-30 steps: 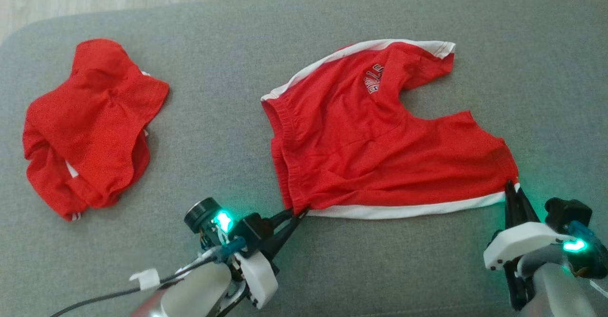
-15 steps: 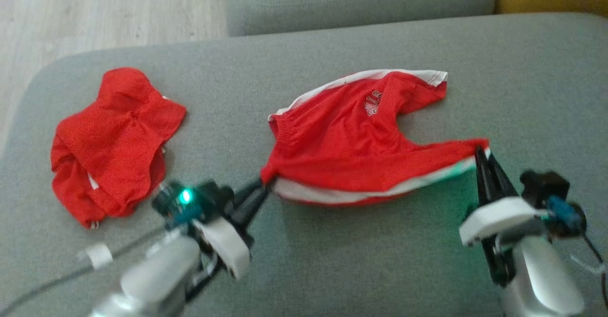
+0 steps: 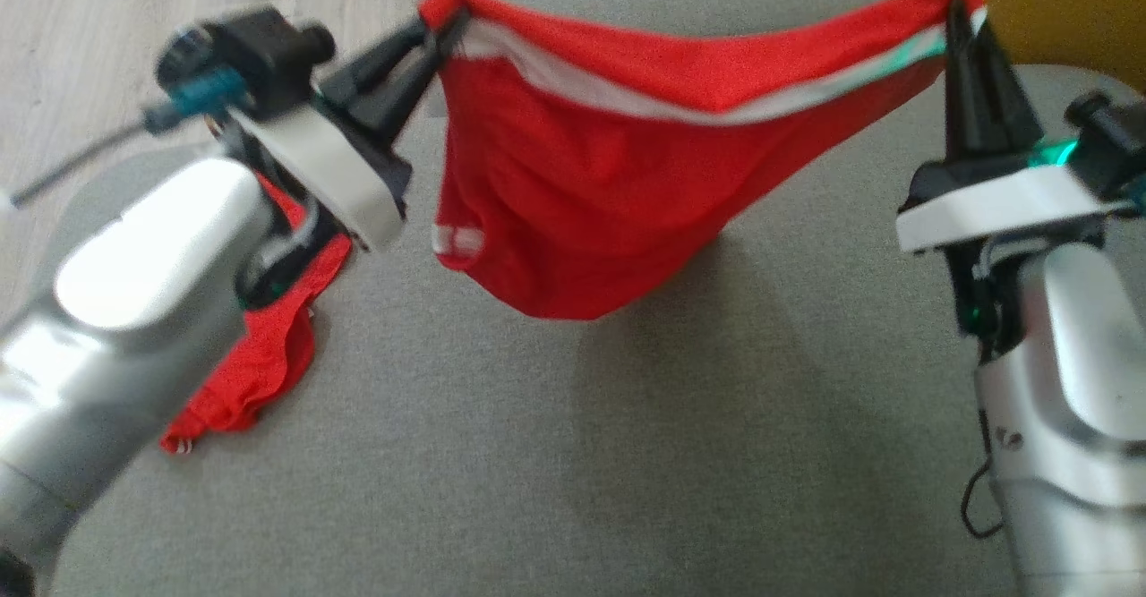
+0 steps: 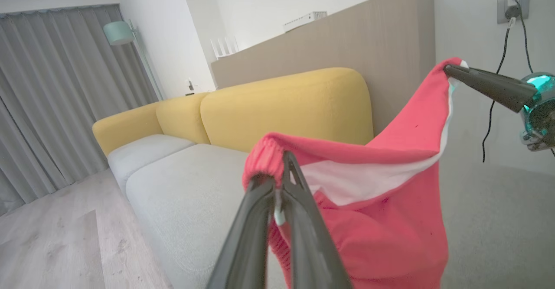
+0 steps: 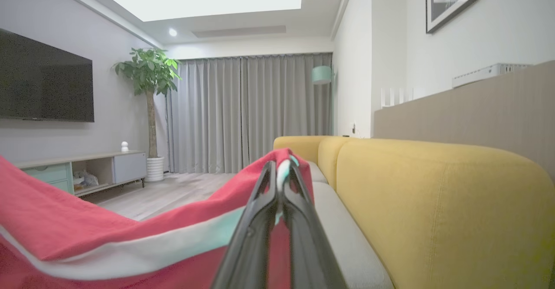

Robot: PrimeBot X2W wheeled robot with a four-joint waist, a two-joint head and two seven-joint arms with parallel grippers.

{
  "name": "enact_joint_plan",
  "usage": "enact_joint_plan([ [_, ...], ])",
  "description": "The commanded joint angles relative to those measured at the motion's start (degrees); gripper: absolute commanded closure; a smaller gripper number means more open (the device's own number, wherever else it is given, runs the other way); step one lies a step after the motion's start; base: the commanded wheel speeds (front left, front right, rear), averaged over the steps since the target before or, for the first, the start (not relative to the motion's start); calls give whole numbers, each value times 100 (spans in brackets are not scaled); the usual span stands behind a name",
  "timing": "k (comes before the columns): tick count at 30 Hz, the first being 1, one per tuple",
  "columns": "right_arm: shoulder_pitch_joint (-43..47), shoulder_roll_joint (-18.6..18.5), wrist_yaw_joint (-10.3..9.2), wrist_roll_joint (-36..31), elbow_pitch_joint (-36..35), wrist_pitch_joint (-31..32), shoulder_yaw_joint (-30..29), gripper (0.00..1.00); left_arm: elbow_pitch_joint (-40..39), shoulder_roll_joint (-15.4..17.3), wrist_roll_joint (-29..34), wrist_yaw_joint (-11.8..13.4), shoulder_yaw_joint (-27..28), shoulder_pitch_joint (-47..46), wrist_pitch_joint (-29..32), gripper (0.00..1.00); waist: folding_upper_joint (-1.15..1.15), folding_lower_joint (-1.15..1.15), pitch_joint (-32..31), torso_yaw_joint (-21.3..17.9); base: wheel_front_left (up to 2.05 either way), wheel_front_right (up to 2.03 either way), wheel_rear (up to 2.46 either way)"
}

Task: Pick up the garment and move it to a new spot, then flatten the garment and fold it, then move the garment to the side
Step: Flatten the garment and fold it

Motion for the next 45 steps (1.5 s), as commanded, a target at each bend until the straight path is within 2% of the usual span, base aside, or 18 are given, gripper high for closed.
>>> enact_joint_plan([
  [1, -332, 1, -4, 49, -322, 41, 145, 100, -160, 297, -154, 10, 291, -501, 43, 100, 0, 0, -16, -4, 0, 0, 0],
  [7, -314, 14, -4, -21, -644, 221, -115, 100, -374, 528, -497, 10, 249, -688, 217, 100, 0, 0, -41, 22, 0, 0, 0],
  [13, -20, 69, -4, -318, -545, 919, -462, 100, -537, 638, -948, 10, 186, -603, 560, 100, 0, 0, -31, 79, 0, 0, 0],
  [20, -123, -31, -4, -103, -407, 1260, -347, 100, -858, 805, -1312, 10, -15, -590, 1002, 100, 0, 0, 297, 61, 0, 0, 0],
  [24, -737, -206, -4, -6, -316, 1400, -58, 100, -793, 914, -1513, 10, 85, -1005, 1401, 100, 0, 0, 905, -33, 0, 0, 0],
  [30, -2633, -421, -4, 110, 451, 1439, 709, 100, -109, 977, -1273, 10, 195, -2191, 1885, 100, 0, 0, 1961, -330, 0, 0, 0],
  [33, -3739, -421, -4, -32, 1051, 1052, 840, 100, 453, 899, -971, 10, 313, -2956, 1687, 100, 0, 0, 2357, -458, 0, 0, 0],
  [38, -4939, -155, -4, -594, 2206, 210, 241, 100, 1184, 539, -632, 10, 412, -3822, 777, 100, 0, 0, 2672, -510, 0, 0, 0],
  [41, -5089, -35, -4, -903, 2847, -104, 53, 100, 1460, 239, -753, 10, 410, -3795, 190, 100, 0, 0, 2694, -488, 0, 0, 0],
  [45, -4781, -35, -4, -1177, 3659, -213, 120, 100, 1289, 21, -1141, 10, -85, -3199, -13, 100, 0, 0, 2651, -355, 0, 0, 0],
])
